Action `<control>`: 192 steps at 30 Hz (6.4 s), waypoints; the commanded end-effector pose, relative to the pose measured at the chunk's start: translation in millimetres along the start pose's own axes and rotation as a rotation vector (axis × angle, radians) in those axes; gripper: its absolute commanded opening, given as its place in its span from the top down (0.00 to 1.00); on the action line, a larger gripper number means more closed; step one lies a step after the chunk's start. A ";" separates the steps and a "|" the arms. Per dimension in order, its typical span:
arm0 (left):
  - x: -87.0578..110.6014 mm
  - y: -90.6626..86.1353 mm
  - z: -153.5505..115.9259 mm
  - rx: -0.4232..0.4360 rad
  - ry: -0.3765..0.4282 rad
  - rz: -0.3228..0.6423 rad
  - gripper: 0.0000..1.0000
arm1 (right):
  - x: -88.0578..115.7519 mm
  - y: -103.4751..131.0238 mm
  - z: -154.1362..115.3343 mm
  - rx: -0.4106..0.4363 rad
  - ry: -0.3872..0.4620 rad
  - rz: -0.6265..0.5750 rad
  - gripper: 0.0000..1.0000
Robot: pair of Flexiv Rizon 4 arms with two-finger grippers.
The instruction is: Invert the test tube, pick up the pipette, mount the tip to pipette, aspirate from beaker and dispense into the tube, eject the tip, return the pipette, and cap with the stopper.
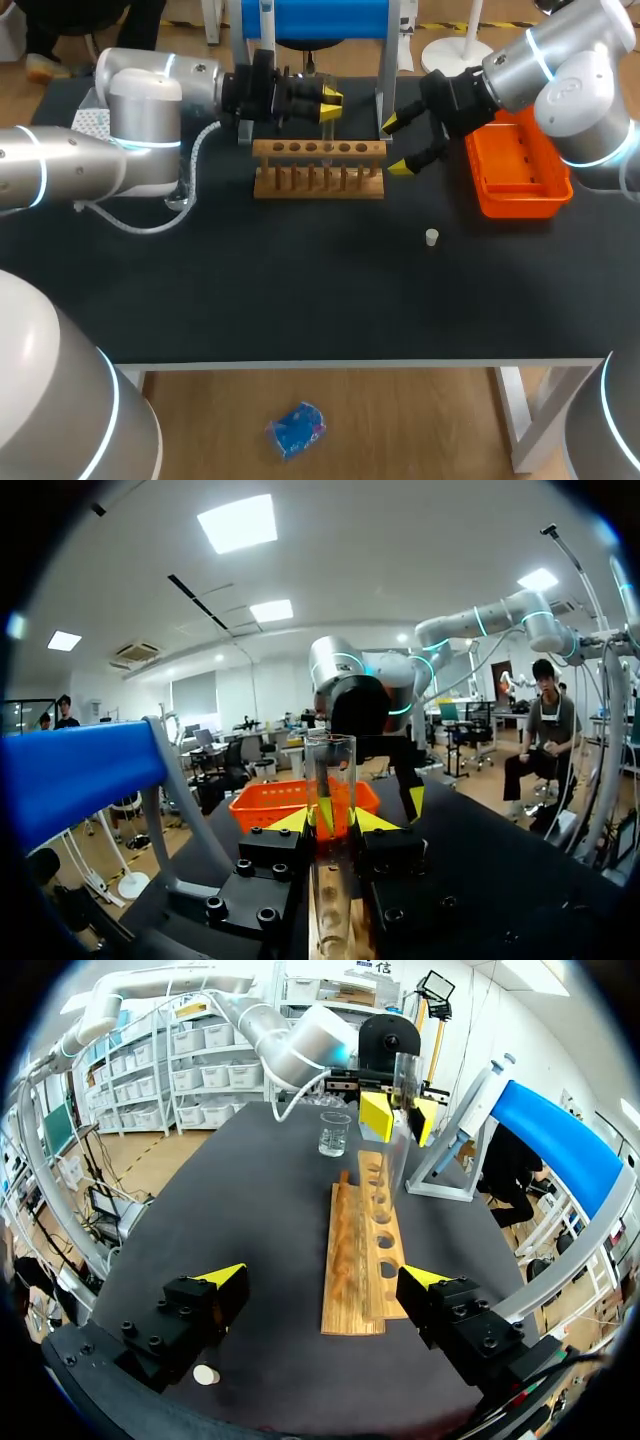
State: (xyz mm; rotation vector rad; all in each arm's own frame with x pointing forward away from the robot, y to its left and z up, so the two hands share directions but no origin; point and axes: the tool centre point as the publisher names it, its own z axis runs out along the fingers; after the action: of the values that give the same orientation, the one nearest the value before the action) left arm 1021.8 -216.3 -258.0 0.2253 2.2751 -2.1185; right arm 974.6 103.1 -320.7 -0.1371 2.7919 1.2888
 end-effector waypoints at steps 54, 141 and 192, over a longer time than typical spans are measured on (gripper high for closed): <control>-3.5 21.5 -30.4 -0.142 -0.062 -0.066 0.00 | -0.3 -0.4 0.2 0.000 0.001 -0.001 0.00; 85.0 -9.8 -274.1 -0.348 -0.635 -0.357 0.00 | 127.4 68.4 -31.4 -0.338 0.106 0.066 0.00; 73.7 32.6 -333.3 -0.341 -0.657 -0.353 0.00 | 192.1 53.5 -18.9 -0.556 0.103 0.033 0.00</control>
State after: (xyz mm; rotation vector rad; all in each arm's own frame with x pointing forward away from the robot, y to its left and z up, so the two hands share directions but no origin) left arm 971.1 120.4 -269.4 -0.8084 2.2945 -1.5121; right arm 777.9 112.7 -285.9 -0.1872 2.4369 2.0859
